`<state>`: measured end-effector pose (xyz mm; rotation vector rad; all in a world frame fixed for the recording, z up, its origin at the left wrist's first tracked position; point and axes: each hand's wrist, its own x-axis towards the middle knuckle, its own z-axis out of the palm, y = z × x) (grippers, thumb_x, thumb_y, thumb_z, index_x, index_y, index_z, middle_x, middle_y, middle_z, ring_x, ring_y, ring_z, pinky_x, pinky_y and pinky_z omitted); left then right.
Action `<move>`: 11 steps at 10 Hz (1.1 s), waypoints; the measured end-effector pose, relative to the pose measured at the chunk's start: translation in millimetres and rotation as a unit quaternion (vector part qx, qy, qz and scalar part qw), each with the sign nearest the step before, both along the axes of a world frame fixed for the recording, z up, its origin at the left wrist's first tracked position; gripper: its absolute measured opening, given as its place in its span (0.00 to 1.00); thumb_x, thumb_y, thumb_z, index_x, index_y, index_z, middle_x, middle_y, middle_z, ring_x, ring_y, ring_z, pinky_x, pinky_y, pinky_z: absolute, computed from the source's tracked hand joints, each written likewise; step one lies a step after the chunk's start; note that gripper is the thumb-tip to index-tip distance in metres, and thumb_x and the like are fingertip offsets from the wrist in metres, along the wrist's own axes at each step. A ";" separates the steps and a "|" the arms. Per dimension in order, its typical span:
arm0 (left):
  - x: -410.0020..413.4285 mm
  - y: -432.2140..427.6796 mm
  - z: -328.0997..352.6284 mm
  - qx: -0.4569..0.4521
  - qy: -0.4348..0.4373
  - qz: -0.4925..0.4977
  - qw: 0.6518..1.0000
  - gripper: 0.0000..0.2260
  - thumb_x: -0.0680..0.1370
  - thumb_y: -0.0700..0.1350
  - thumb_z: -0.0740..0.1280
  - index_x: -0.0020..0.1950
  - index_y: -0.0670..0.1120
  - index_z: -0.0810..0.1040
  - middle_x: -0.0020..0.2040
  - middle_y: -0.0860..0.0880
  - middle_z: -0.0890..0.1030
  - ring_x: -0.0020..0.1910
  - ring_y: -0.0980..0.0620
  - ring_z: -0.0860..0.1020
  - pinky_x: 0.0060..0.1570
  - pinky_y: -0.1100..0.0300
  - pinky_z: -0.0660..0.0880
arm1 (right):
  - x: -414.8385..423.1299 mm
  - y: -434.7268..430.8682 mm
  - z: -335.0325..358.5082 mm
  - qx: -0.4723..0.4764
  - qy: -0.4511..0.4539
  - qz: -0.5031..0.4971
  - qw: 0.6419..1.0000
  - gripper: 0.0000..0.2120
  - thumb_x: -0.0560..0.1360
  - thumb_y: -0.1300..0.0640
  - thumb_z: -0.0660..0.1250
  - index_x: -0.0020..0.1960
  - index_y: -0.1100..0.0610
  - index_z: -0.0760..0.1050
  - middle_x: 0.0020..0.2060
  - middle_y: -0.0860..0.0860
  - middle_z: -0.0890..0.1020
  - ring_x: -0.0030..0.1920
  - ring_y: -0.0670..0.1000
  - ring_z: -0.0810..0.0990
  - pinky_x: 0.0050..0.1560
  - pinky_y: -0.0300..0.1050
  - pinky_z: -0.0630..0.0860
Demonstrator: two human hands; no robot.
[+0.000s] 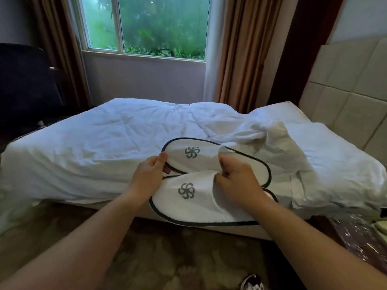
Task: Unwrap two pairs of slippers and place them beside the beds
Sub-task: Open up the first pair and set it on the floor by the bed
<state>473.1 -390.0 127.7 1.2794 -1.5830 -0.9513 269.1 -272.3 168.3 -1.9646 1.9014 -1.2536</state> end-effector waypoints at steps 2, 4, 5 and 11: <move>17.5 -35.0 -77.6 0.051 0.064 0.065 0.995 0.21 0.82 0.60 0.57 0.41 0.48 0.79 0.39 0.48 0.82 0.40 0.49 0.80 0.34 0.56 0.71 | 23.6 -69.5 -41.7 0.078 0.147 -0.077 0.983 0.09 0.68 0.53 0.57 0.30 0.52 0.69 0.28 0.46 0.69 0.32 0.55 0.70 0.31 0.43 0.64; 37.5 -57.9 -159.6 0.186 0.062 0.080 0.977 0.17 0.83 0.59 0.57 0.52 0.49 0.79 0.48 0.48 0.83 0.47 0.48 0.81 0.48 0.47 0.79 | 40.5 -123.9 -107.8 0.302 -0.048 -0.084 0.948 0.12 0.68 0.62 0.60 0.38 0.53 0.81 0.27 0.49 0.76 0.28 0.51 0.72 0.22 0.32 0.65; 44.9 -65.8 -201.0 0.388 0.086 0.059 0.916 0.15 0.83 0.55 0.60 0.62 0.48 0.77 0.51 0.48 0.82 0.48 0.48 0.81 0.43 0.50 0.80 | 43.5 -142.2 -142.5 0.403 -0.114 -0.078 0.904 0.08 0.68 0.66 0.63 0.41 0.60 0.81 0.32 0.55 0.78 0.32 0.55 0.75 0.27 0.40 0.71; 59.7 -26.9 -408.2 0.702 0.379 0.154 0.583 0.48 0.69 0.80 0.47 0.78 0.48 0.63 0.77 0.34 0.60 0.73 0.28 0.61 0.67 0.27 0.57 | 71.3 -210.9 -414.1 0.607 -0.104 -0.013 0.787 0.21 0.70 0.40 0.70 0.56 0.52 0.77 0.52 0.47 0.79 0.50 0.50 0.77 0.43 0.44 0.73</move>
